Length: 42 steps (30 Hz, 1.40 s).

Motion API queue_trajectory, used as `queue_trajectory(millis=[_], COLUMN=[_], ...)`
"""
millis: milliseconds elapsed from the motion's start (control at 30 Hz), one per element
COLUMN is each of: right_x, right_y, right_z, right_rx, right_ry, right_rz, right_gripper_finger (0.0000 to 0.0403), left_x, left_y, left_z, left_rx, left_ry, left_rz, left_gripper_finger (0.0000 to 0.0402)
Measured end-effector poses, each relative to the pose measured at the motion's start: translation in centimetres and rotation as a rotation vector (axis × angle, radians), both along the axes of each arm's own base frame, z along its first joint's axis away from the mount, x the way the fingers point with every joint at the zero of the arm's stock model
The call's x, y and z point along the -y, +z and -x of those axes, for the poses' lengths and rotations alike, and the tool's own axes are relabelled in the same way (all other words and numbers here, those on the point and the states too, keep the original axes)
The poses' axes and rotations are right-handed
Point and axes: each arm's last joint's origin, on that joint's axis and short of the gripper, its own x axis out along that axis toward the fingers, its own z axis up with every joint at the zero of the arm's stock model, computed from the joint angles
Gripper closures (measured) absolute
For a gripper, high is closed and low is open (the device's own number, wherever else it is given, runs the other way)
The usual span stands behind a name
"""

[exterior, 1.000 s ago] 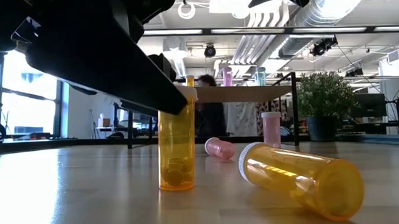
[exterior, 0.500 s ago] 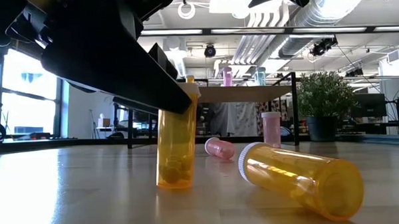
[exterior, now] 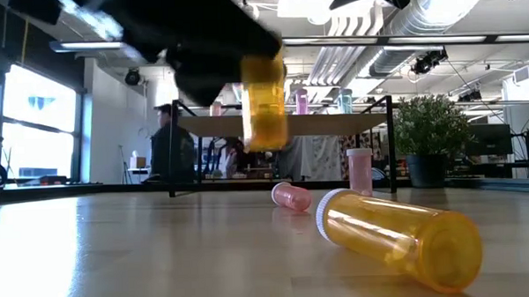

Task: Pick and place medicine bottles onto shelf by color
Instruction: Put the left orange pill bottle on the shelf aligned with the other orange pill bottle

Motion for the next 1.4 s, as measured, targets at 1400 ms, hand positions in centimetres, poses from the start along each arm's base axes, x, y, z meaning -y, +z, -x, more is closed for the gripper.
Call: queue_trajectory(millis=[1400], right_x=[7.7], right_y=[3.0], right_z=[3.9], right_rx=[-0.043], right_ry=[-0.147], right_rz=[0.235], right_gripper_finger=[0.0231], left_x=[-29.4], left_y=[15.0], left_z=[7.2], left_rx=[0.014], left_ry=[0.657], left_rz=[-0.185], left_gripper_finger=[0.0288])
